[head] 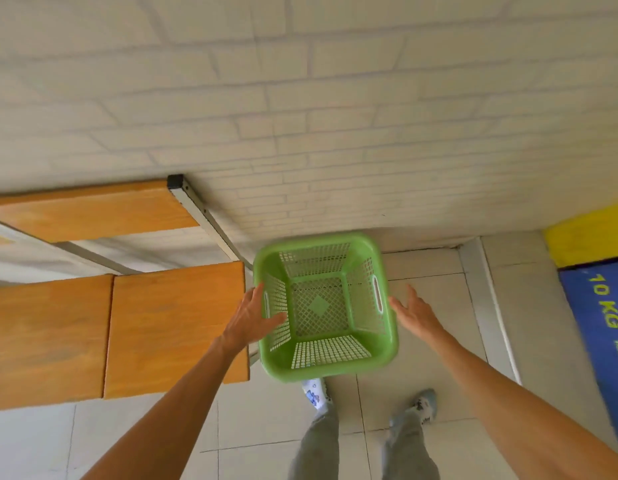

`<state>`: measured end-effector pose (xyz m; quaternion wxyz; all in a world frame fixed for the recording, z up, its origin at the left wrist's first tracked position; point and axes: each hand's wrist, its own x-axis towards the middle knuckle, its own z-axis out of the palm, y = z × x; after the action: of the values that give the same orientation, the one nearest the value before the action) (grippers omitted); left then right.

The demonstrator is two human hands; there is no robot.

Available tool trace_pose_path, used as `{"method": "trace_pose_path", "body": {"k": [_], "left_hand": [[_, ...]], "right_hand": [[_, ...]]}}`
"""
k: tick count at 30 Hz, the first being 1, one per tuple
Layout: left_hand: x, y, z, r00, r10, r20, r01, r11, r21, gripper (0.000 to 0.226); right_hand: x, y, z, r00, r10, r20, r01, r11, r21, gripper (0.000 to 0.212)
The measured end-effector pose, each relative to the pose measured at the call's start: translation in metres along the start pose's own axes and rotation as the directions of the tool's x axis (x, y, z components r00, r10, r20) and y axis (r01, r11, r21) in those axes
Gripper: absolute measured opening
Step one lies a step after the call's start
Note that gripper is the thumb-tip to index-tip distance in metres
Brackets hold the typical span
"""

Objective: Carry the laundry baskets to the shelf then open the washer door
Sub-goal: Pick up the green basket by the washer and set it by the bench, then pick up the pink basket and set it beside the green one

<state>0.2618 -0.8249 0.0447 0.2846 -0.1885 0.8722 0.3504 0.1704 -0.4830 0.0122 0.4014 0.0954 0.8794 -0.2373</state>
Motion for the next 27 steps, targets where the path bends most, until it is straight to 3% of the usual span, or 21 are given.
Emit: {"method": "trace_pose_path", "body": {"k": [6,9,11,14,20,25,27], "left_hand": [[-0.070,0.104,-0.037,0.982,0.174,0.073,-0.187,0.951,0.247,0.114],[-0.088,0.156,-0.026,0.952,0.277,0.128,-0.305,0.863,0.403,0.110],[-0.096,0.190,-0.009,0.925,0.334,0.179,-0.378,0.789,0.483,0.120],[-0.113,0.246,0.042,0.852,0.432,0.297,-0.522,0.649,0.553,0.125],[-0.190,0.357,0.182,0.719,0.495,0.488,-0.694,0.466,0.549,0.102],[-0.283,0.407,0.326,0.585,0.523,0.620,-0.811,0.359,0.462,0.101],[-0.317,0.418,0.383,0.510,0.525,0.681,-0.860,0.305,0.409,0.093]], "right_hand": [[-0.124,0.018,-0.067,0.991,0.015,-0.134,0.001,0.993,0.115,0.077],[-0.167,0.066,-0.088,0.969,0.074,-0.236,-0.023,0.978,0.209,0.081],[-0.189,0.109,-0.094,0.951,0.141,-0.273,-0.060,0.956,0.287,0.085],[-0.231,0.200,-0.090,0.895,0.290,-0.339,-0.151,0.912,0.380,0.081],[-0.365,0.383,-0.040,0.756,0.567,-0.327,-0.371,0.783,0.499,0.076],[-0.480,0.512,0.020,0.642,0.716,-0.274,-0.393,0.614,0.685,0.075],[-0.517,0.566,0.049,0.590,0.764,-0.260,-0.405,0.559,0.724,0.091]]}}
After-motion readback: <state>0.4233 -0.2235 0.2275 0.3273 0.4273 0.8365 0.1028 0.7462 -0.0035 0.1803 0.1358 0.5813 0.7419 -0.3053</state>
